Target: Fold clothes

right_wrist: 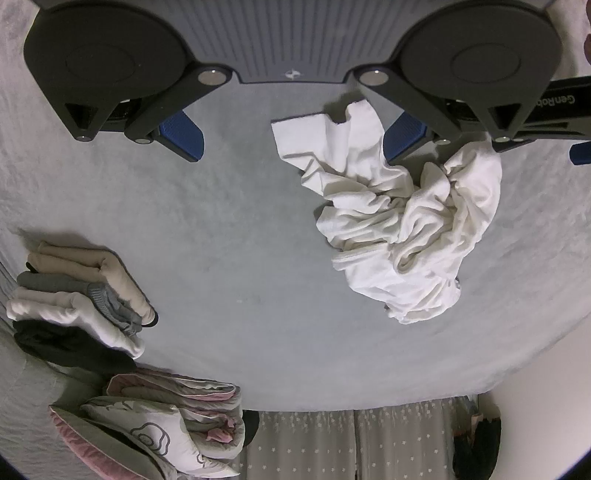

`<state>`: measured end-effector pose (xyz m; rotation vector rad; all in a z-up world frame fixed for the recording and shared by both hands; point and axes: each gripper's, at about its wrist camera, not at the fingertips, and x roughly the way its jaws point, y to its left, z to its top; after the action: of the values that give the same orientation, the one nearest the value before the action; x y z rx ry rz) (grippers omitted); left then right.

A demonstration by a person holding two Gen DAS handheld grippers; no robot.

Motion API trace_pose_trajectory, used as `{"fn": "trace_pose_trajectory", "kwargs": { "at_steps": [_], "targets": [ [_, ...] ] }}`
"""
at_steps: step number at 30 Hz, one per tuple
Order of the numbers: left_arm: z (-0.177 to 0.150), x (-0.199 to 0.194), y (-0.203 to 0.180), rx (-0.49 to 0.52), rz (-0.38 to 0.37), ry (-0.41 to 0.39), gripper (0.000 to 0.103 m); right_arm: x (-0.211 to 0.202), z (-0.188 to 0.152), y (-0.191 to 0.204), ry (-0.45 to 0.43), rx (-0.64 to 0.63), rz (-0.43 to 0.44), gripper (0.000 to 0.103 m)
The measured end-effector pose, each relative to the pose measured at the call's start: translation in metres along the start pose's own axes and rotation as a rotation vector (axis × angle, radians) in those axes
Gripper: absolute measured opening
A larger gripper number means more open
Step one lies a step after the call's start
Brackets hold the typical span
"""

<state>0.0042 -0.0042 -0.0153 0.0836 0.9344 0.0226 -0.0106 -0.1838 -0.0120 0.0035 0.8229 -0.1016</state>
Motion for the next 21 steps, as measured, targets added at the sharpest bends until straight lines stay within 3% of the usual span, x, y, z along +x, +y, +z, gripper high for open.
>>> {"fn": "trace_pose_trajectory", "kwargs": {
  "at_steps": [21],
  "targets": [
    [0.0, 0.0035, -0.0006, 0.011, 0.003, 0.016, 0.103, 0.0018, -0.0001, 0.0004, 0.007, -0.006, 0.0, 0.103]
  ]
}}
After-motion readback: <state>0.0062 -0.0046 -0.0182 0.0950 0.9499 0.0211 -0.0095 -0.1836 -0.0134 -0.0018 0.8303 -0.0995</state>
